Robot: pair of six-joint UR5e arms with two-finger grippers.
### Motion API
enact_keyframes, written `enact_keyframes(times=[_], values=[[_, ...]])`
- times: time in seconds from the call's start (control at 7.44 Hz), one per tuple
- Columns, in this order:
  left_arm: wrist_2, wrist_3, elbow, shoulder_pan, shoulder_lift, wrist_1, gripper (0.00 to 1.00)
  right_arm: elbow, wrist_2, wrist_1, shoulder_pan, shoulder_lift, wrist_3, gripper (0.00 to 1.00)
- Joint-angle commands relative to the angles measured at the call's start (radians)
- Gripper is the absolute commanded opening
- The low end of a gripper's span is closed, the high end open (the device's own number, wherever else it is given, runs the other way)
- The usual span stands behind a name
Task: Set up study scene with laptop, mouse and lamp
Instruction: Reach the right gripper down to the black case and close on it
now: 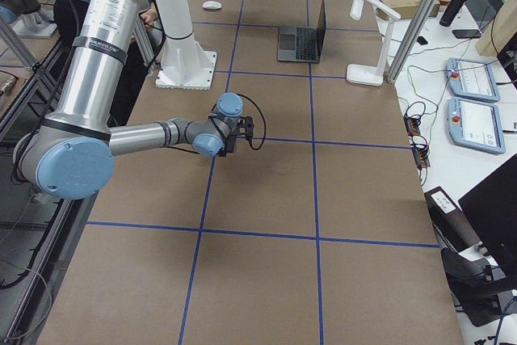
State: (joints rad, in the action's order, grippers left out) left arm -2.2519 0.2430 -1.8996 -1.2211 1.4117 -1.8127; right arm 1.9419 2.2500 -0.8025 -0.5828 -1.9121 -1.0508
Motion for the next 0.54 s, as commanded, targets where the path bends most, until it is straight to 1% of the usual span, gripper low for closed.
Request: enact_keyframes(times=[0.0,0.13,0.27,0.4], values=[[0.0,-0.002,0.005,0.0,0.001,-0.007,1.0,0.0,0.003,-0.006,0.026,0.001,0.0,0.83],[0.0,-0.005,0.007,0.0,0.001,-0.007,1.0,-0.001,0.005,-0.026,0.032,0.001,0.0,0.82],[0.0,-0.008,0.007,0.0,0.001,-0.007,1.0,0.002,0.005,-0.079,0.035,0.016,0.0,0.77],[0.002,-0.011,0.007,0.0,0.001,-0.007,1.0,0.0,0.003,-0.09,0.034,0.021,0.0,0.77]])
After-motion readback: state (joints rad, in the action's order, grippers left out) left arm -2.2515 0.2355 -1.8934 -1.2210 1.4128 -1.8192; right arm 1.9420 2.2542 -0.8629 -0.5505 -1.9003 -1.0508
